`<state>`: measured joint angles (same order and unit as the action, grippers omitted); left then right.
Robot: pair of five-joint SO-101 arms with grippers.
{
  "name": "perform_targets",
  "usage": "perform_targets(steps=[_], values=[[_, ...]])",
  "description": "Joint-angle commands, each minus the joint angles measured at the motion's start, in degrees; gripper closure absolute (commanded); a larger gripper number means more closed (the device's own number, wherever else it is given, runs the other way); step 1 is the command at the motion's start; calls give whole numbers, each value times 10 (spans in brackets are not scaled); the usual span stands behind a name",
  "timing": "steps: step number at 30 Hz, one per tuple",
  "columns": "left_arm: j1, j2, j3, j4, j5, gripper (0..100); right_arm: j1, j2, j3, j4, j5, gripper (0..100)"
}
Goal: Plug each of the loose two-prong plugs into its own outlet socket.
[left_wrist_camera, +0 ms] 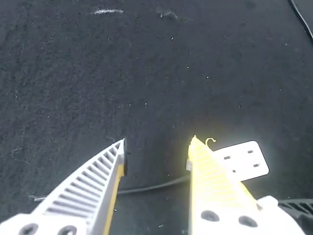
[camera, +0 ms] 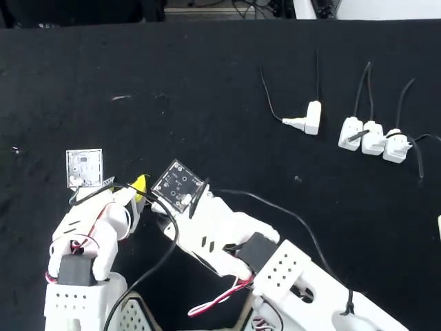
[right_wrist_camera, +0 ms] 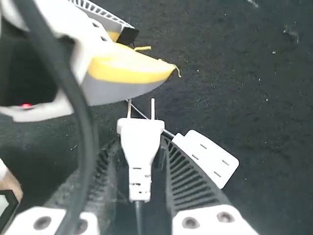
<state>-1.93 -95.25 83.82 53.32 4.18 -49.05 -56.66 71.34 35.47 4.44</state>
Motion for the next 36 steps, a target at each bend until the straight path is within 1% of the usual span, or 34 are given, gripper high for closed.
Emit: perform_targets(steps=[1,4,8,13,17,23,32,35,36], values=[[8,-4,-1,-2,4,787,10,-27,-8,3,-6,987],[4,-4,-8,-5,4,787,-5,-24,-4,4,3,987],[9,-4,-34,-2,4,787,-40,-27,19,3,56,987],[46,-4,0,-5,-2,787,-44,-28,14,3,58,987],[52,-4,11,-3,-2,787,-43,-28,-9,3,58,987],[51,-4,14,-2,-2,787,-43,-28,-27,3,-6,987],[51,-4,14,-2,-2,787,-43,-28,-23,-42,-35,987],[51,-4,19,-2,-2,787,-43,-28,-27,-42,-39,987],[51,-4,21,-2,-2,787,-42,-28,-28,-42,-52,987]])
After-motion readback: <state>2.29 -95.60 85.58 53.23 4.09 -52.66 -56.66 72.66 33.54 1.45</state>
